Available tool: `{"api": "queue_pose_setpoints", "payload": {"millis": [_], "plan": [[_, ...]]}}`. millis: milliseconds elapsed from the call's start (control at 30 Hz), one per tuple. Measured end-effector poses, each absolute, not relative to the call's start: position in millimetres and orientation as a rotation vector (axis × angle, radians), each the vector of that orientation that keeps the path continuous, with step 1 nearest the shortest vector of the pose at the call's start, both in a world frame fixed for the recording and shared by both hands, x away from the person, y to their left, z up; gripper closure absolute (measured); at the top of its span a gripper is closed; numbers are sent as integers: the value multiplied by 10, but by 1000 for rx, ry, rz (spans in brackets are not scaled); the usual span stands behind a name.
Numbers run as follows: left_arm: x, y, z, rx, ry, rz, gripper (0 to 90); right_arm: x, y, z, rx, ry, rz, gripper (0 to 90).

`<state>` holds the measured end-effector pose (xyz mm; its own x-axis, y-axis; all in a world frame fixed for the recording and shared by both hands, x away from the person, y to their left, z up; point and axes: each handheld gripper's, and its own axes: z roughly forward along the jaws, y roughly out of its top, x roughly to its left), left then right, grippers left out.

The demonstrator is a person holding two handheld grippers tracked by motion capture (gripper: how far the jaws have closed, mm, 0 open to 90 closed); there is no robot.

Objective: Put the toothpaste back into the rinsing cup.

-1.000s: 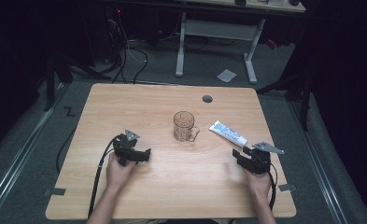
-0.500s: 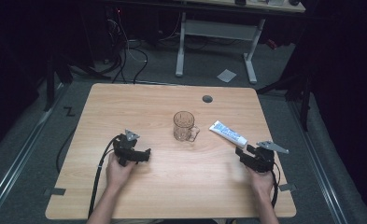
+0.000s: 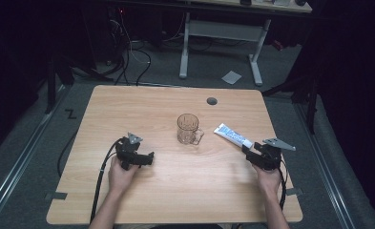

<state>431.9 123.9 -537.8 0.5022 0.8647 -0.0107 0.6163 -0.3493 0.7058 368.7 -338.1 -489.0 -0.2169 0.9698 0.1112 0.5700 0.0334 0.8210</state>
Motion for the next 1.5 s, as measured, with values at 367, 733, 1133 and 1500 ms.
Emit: {"api": "queue_pose_setpoints", "payload": {"millis": [367, 733, 1133, 1500], "plan": [[4319, 1240, -5378, 2090, 1208, 486, 30, 3843, -3316, -4804, 1511, 1860, 1053, 371], [4319, 1240, -5378, 2090, 1208, 487, 31, 4024, -3248, -4744, 1456, 1906, 1036, 363], [4319, 1240, -5378, 2090, 1208, 487, 30, 4254, -3180, -4749, 1460, 1976, 992, 337], [4319, 1238, -5378, 2088, 1210, 487, 31, 4439, -3128, -4722, 1469, 2048, 901, 311]]}}
